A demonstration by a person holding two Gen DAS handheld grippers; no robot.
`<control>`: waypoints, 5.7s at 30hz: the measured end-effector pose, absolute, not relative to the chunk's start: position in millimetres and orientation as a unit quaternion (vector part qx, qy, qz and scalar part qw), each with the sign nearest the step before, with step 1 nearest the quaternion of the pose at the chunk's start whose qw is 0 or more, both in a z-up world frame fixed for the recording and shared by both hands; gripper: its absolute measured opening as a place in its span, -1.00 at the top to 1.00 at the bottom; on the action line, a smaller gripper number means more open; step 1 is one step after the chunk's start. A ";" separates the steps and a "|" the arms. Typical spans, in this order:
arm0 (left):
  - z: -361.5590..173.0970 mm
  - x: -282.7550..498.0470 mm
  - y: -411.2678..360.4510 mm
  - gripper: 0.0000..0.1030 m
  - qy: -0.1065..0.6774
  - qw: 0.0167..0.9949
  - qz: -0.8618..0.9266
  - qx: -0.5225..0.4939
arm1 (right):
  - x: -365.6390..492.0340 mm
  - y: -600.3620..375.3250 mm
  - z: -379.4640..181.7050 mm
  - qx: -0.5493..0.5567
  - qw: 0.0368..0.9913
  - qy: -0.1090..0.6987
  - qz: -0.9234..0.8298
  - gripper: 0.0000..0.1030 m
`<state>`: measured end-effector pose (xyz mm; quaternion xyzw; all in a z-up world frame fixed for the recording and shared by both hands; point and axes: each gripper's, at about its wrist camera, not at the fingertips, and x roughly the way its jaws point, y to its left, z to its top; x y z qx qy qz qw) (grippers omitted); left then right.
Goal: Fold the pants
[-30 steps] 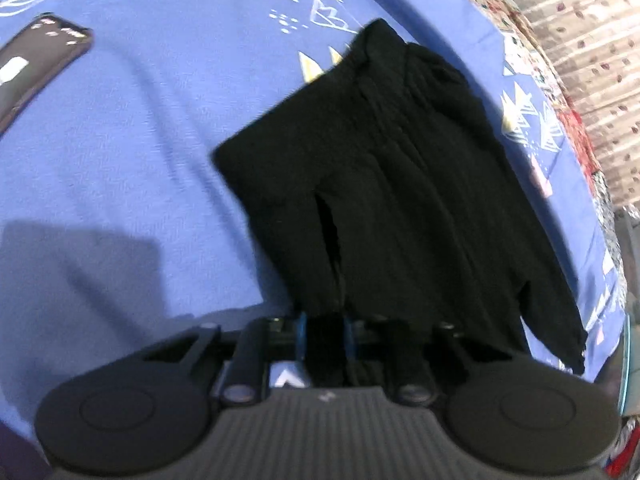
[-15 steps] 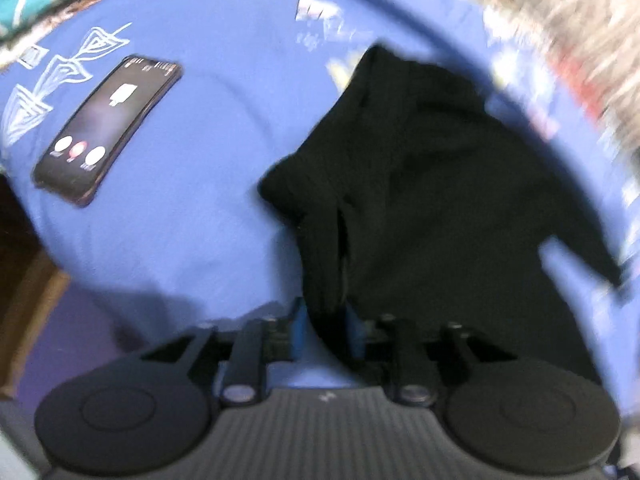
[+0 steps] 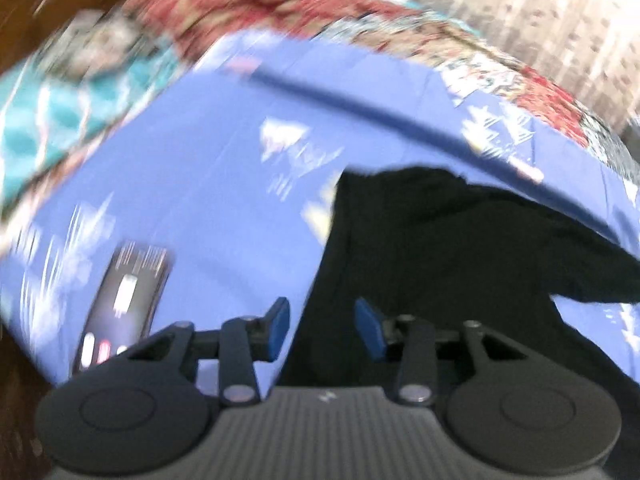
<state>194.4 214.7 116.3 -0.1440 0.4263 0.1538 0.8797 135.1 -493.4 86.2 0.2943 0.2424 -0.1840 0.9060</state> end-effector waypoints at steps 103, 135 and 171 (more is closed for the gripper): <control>61.3 -32.2 159.2 0.02 0.455 0.874 0.111 -0.132 | 67.0 -326.3 69.9 0.156 0.934 0.255 -0.196 0.06; 64.9 6.7 198.2 0.14 0.388 0.886 0.188 -0.172 | 81.5 -274.3 13.7 0.166 0.889 0.427 -0.012 0.16; 41.2 32.3 84.8 0.14 0.486 0.866 0.086 -0.085 | 50.6 -332.4 -11.1 0.301 0.875 0.379 -0.011 0.07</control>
